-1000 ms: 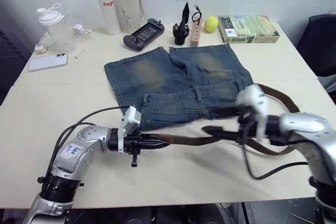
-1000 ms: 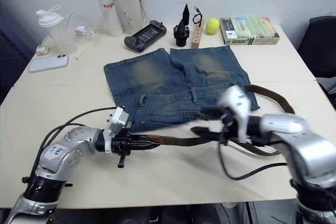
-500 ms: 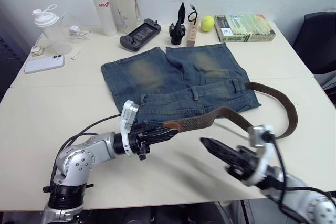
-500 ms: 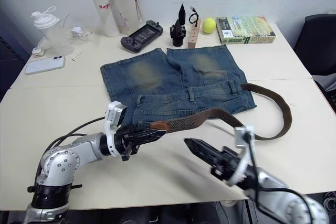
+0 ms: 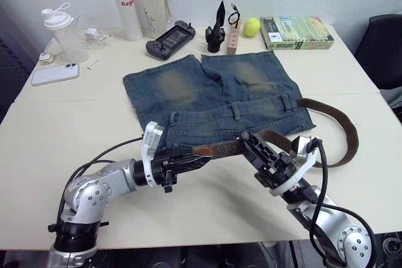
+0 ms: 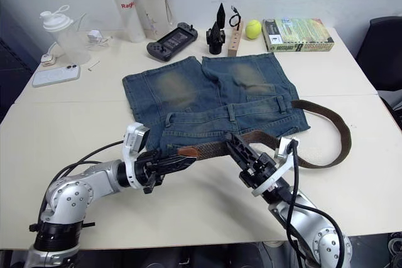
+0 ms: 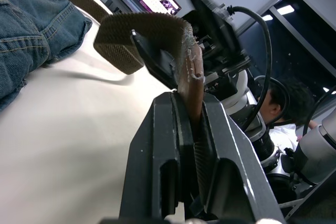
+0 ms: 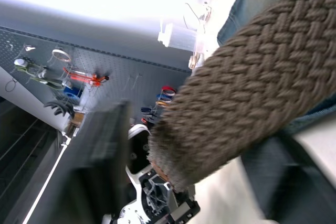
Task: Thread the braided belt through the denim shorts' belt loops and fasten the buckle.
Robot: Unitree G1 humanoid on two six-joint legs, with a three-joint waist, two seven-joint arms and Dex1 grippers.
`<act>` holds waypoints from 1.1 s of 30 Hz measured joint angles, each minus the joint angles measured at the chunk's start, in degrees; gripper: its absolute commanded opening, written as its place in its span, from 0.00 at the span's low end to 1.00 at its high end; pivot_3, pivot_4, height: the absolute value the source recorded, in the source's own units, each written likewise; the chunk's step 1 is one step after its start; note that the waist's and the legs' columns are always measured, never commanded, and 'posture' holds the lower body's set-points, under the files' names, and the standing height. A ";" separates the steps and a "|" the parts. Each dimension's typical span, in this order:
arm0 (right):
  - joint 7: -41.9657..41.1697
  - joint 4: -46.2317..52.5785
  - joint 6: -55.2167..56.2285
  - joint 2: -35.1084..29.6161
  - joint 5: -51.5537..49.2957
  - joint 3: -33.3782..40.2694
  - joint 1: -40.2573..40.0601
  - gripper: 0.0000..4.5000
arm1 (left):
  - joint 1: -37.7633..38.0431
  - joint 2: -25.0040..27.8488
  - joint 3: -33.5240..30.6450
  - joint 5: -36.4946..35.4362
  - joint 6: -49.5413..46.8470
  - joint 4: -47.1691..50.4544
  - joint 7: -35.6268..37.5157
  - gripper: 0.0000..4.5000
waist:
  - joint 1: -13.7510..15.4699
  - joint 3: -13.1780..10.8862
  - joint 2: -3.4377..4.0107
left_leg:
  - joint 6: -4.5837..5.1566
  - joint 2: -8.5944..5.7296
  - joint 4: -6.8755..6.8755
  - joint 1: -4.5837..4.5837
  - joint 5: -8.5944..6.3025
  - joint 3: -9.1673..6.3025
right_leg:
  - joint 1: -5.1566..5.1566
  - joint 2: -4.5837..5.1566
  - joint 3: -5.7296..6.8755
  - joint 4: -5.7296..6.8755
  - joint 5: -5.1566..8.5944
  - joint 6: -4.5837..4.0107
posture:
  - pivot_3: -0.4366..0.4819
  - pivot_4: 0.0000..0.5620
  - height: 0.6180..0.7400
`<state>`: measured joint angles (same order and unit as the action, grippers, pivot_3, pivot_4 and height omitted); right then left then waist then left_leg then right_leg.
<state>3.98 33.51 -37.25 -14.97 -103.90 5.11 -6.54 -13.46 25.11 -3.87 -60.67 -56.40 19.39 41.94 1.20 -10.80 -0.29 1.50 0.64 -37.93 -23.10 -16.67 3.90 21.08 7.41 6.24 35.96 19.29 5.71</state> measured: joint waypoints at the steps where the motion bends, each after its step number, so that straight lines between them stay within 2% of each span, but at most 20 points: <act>1: -0.29 0.14 0.14 -0.08 0.40 -0.21 -0.25 0.17 | 0.01 0.00 -0.01 0.15 0.00 -0.11 -0.09 0.00 | 0.00 0.00 0.00 | 0.00 0.00 0.00 0.00 0.00 0.00 | 0.00 0.00 -0.01 0.00 0.00 0.00 | 0.48 0.27 0.87; 2: -0.54 0.22 0.24 -0.23 0.68 -0.29 -0.48 0.07 | 0.02 -0.01 -0.01 0.20 0.00 -0.14 -0.18 0.00 | 0.01 0.00 0.00 | 0.00 0.00 0.00 -0.02 0.00 0.01 | 0.01 0.00 0.00 0.00 0.00 0.00 | 0.48 0.27 0.87; 3: -0.68 0.29 0.48 -0.42 1.05 -0.40 -0.62 0.01 | 0.02 -0.01 -0.02 0.20 0.00 -0.14 -0.42 0.00 | 0.02 0.00 0.00 | 0.01 0.00 0.00 -0.02 0.00 0.01 | 0.01 0.00 0.00 0.00 0.00 0.00 | 0.48 0.27 0.87; 13: -0.56 0.59 3.06 -0.07 3.34 -1.88 -0.76 0.01 | -0.06 -0.07 -0.01 0.19 -0.03 -0.14 -0.82 0.00 | 0.00 0.00 0.00 | 0.01 0.00 0.00 -0.06 0.00 0.01 | 0.08 0.01 -0.03 0.01 0.00 0.00 | 0.48 0.27 0.87; 14: -0.56 0.58 3.30 -0.07 3.40 -2.01 -0.70 0.00 | -0.12 -0.07 -0.01 0.19 -0.03 -0.14 -0.83 0.20 | 0.00 0.00 0.00 | 0.01 0.00 0.00 -0.06 0.00 0.02 | 0.08 0.01 -0.03 0.01 0.00 0.00 | 0.48 0.27 0.87; 16: -0.38 0.40 3.84 -0.07 3.32 -1.81 -0.37 0.00 | -0.38 0.20 0.20 0.27 0.11 -0.12 -0.25 0.36 | 0.03 0.00 0.00 | 0.01 0.00 0.00 -0.06 0.00 0.02 | 0.08 0.01 -0.03 0.01 0.00 0.00 | 0.48 0.27 0.87; 20: -0.44 0.39 4.96 -0.30 2.37 0.14 -0.37 0.00 | -0.93 3.43 2.70 5.19 3.87 0.17 2.98 0.76 | 0.01 0.00 0.00 | 0.01 -0.01 0.00 -0.06 0.00 0.06 | 0.10 0.00 -0.05 0.01 0.00 0.00 | 0.48 0.27 0.87; 23: -0.36 0.29 6.07 -1.36 0.89 2.96 -0.72 0.00 | -0.82 9.45 6.16 12.15 10.07 -0.21 9.73 0.76 | 0.00 -0.01 0.01 | 0.01 0.00 0.02 -0.10 0.00 0.12 | 0.20 -0.01 -0.09 0.05 0.01 -0.01 | 0.48 0.27 0.87; 25: -0.34 0.06 7.19 -3.65 -0.36 7.32 -1.33 0.00 | -1.26 14.69 6.81 16.78 15.36 -3.51 16.10 0.76 | 0.10 0.00 0.06 | 0.01 0.00 0.04 -0.12 0.00 0.26 | 0.30 -0.03 -0.18 0.05 0.01 -0.02 | 0.48 0.27 0.87; 26: -0.33 -0.25 7.55 -4.28 -0.94 9.13 -1.52 0.00 | -2.74 15.38 7.11 19.50 18.33 -6.47 18.00 0.76 | 0.28 -0.01 0.09 | 0.03 -0.01 0.04 -0.12 0.00 0.26 | 0.30 -0.01 -0.17 0.06 0.01 -0.03 | 0.48 0.27 0.87; 28: -0.33 -0.46 7.76 -5.11 -1.78 10.33 -1.55 0.00 | -6.27 15.25 8.08 24.20 23.33 -11.62 19.87 0.76 | 0.39 -0.01 0.08 | 0.07 -0.01 0.04 -0.14 -0.02 0.25 | 0.31 0.01 -0.15 0.05 0.01 -0.03 | 0.48 0.27 0.87; 33: -0.34 -1.21 7.74 -7.21 -3.89 13.31 -1.67 0.00 | -20.63 7.93 15.39 40.08 41.32 -27.74 19.99 0.76 | 0.73 -0.01 0.07 | 0.23 -0.08 0.03 -0.20 -0.03 0.43 | 0.33 0.04 -0.18 0.05 -0.08 0.11 | 0.48 0.27 0.87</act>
<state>3.64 32.30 -29.52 -22.18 -107.79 18.42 -8.21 -34.09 33.04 11.52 -20.59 -15.08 -8.35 61.93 1.93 -10.81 -0.22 1.73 0.55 -37.90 -23.30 -16.69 4.33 21.41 7.45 6.06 36.01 19.21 5.82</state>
